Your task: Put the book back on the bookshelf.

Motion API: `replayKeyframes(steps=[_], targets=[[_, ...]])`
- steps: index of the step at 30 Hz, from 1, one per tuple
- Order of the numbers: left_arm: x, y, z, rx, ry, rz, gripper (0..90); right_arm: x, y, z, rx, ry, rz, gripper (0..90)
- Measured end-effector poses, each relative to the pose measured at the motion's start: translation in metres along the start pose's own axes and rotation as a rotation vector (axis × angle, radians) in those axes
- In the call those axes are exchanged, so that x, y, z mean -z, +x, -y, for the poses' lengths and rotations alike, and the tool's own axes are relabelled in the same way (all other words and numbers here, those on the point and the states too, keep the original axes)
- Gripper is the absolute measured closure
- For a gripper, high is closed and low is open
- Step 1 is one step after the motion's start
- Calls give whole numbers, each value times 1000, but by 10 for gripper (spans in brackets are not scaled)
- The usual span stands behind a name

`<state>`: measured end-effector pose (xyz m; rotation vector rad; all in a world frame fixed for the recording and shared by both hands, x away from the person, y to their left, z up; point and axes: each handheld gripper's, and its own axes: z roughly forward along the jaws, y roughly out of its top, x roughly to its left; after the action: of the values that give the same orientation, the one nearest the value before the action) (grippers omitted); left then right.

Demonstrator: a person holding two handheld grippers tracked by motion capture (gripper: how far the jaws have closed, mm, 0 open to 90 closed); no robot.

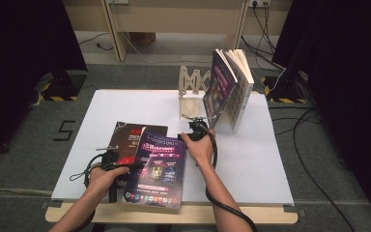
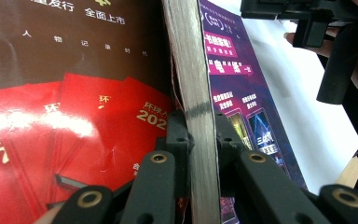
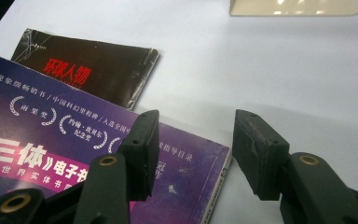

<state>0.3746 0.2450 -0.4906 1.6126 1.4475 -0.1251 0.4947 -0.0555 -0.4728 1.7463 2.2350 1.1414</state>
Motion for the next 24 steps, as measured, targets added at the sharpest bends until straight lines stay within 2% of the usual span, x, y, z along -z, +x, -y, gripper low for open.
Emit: replayKeyframes(steps=[5,6,10,13,16,20,24], targets=[[0,0,0,-6,1,-4,800,-4,-2,3,1,12,-1,515],[0,0,1,-7,0,-5,799,-6,-3,4,-12,16,-9,515],[-1,2,2,-5,-7,-7,796,-7,-4,5,-18,1,-18,523],[-1,2,4,1,-13,-12,791,-6,-6,6,-72,-3,-35,544],[-2,4,7,8,-26,-16,788,-5,-9,8,-98,-4,-54,548],[-2,4,9,-4,-30,-24,783,-3,-7,7,-62,27,-56,547],[-2,6,9,7,-26,-20,777,-1,-9,10,-99,29,-79,561]])
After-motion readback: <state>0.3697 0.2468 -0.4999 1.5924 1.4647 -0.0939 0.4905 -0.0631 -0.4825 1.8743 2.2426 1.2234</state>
